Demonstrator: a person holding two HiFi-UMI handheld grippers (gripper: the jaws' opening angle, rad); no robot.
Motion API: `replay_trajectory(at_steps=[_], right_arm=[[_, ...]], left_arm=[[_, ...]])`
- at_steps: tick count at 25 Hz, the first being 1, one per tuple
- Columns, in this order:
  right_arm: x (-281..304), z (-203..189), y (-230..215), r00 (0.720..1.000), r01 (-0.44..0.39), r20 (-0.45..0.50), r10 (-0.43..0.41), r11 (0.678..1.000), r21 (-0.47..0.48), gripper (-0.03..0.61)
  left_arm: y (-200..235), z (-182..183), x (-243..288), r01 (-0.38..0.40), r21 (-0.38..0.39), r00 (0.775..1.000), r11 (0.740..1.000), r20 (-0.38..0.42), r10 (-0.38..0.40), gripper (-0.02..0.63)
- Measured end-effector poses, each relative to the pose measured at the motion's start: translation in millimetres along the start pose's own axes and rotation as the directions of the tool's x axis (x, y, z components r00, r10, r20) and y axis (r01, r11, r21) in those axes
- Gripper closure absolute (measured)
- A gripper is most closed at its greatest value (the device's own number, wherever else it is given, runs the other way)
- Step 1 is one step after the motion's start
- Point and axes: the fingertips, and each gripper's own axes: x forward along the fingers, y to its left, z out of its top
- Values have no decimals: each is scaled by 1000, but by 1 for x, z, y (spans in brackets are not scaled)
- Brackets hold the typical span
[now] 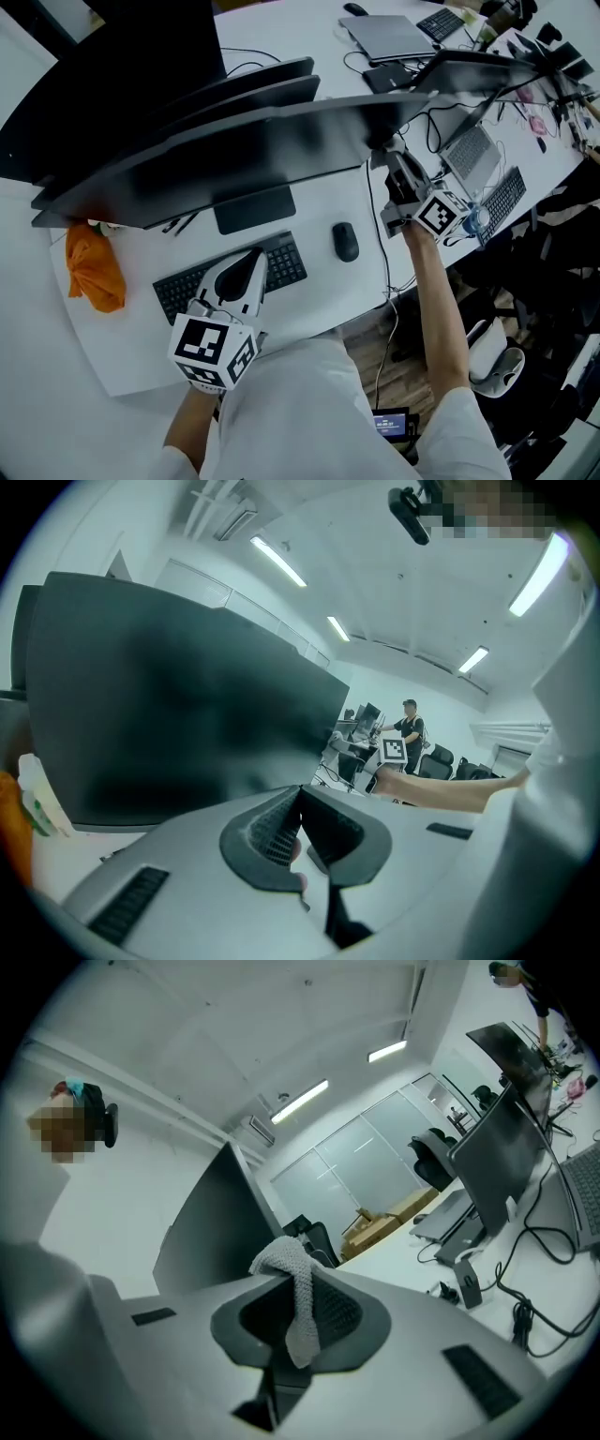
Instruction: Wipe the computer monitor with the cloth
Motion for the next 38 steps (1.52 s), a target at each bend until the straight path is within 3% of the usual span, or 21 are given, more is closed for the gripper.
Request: replay_trajectory(at_steps=[4,12,20,22,25,29,38], right_arm=[[0,25,15,999,-15,31,15,1000,-16,541],[2,96,60,995,-51,74,63,987,-155,540],[7,147,100,995,-54,64,78,948,-315,540],[11,149,105,998,-50,22,61,934,-353,540],[23,142,120,995,-51,-100,2,874,-482,540],[47,120,138,963,-86,-257,-83,809,-581,540],[81,77,198,918,-197,-395,-34,826,-528,540]], left_arm=[[-3,9,-6,8,12,1000,1000,21,-8,595],[-5,22,-24,12,30,998,999,64,-14,594],[-7,30,-44,11,48,995,999,103,-15,595],[-8,32,-48,8,52,994,999,110,-14,595],[-9,33,-54,7,54,992,999,123,-14,595],[-8,36,-63,0,54,990,999,142,-8,594],[-3,42,-87,-20,50,982,999,187,11,594]])
